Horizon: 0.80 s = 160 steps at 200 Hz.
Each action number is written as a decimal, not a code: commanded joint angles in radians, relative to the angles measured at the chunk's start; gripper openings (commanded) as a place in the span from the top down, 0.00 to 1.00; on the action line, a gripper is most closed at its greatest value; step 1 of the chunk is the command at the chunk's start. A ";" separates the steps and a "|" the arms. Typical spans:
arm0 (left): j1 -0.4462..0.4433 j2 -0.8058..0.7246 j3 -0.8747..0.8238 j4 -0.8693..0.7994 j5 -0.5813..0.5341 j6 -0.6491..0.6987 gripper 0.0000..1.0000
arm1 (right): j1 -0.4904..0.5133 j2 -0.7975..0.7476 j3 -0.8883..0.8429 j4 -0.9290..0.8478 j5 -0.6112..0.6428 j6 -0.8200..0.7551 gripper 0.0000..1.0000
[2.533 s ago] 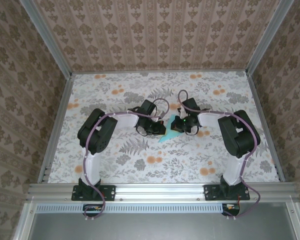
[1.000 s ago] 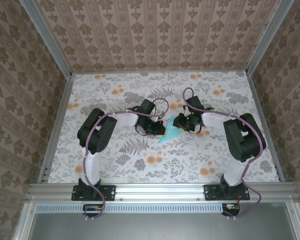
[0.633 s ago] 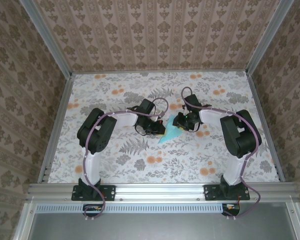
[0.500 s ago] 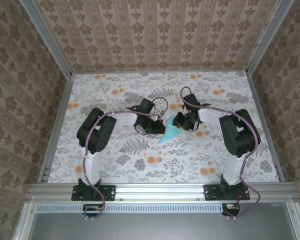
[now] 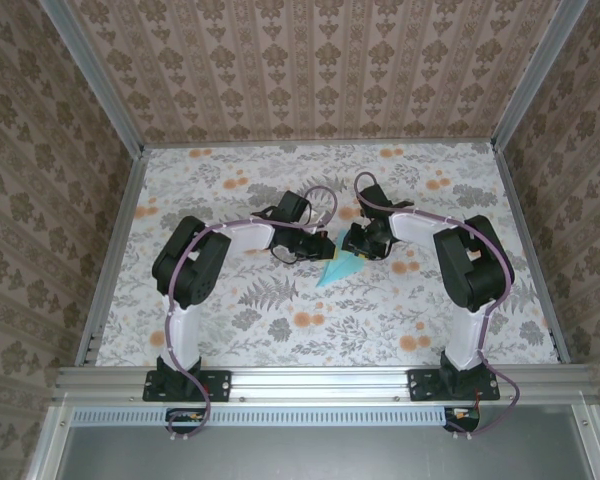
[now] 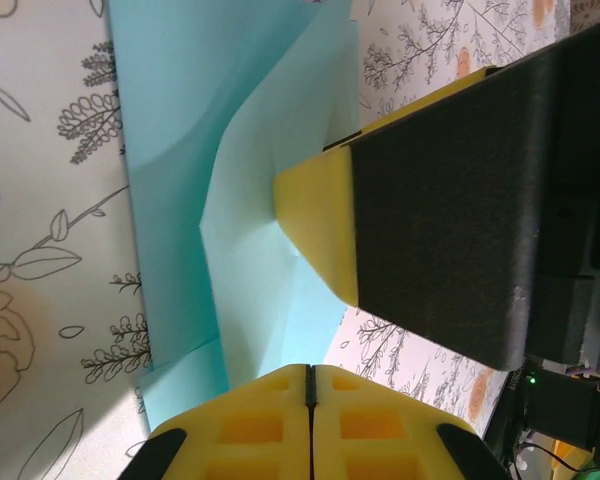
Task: Fold a paper plane with a square sheet of paper (pick it up from the middle)
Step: Fourth fold the wing at the center of the table.
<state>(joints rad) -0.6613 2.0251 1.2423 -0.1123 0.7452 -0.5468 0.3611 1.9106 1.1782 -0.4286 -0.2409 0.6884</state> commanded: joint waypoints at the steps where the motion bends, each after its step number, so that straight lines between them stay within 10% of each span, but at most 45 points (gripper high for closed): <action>1: -0.007 0.007 0.032 0.006 0.023 -0.005 0.93 | 0.004 0.079 -0.020 -0.104 0.106 0.022 0.62; 160: -0.017 0.074 0.081 -0.126 -0.072 0.041 0.99 | 0.012 0.106 -0.024 -0.139 0.117 0.048 0.58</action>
<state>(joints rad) -0.6746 2.0808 1.2980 -0.1982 0.6907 -0.5343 0.3714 1.9247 1.2022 -0.4541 -0.2199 0.7155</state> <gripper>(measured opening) 0.044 0.415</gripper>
